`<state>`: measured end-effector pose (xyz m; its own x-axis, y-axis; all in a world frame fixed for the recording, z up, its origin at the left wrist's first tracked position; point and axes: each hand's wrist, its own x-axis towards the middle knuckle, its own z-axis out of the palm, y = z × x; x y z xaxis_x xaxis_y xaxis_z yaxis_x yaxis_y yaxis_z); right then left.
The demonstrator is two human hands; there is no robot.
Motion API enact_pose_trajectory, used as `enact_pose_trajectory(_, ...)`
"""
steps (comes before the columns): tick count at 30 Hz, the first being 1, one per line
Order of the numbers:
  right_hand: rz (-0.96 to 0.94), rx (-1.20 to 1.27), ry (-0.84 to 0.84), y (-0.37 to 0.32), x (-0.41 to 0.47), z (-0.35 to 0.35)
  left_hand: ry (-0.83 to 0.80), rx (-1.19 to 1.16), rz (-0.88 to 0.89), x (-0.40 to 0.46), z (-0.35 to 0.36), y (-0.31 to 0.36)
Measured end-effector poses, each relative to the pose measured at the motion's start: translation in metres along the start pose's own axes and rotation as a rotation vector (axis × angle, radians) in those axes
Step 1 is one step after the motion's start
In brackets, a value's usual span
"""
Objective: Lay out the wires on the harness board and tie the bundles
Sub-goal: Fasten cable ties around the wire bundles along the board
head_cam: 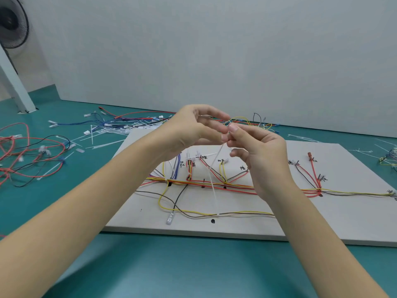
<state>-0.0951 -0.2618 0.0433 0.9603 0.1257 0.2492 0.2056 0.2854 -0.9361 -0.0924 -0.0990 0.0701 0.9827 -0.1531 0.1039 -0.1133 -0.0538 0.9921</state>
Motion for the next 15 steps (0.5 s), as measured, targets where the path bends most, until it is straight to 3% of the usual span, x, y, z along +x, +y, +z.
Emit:
enact_pose_trajectory(7, 0.086, -0.117, -0.027, 0.002, 0.006, -0.01, 0.04, 0.05, 0.012, -0.007, 0.006, -0.013)
enact_pose_trajectory(15, 0.134, -0.021, -0.038, 0.006, 0.011, -0.017, 0.033, 0.076, 0.011, -0.014, 0.008, -0.023)
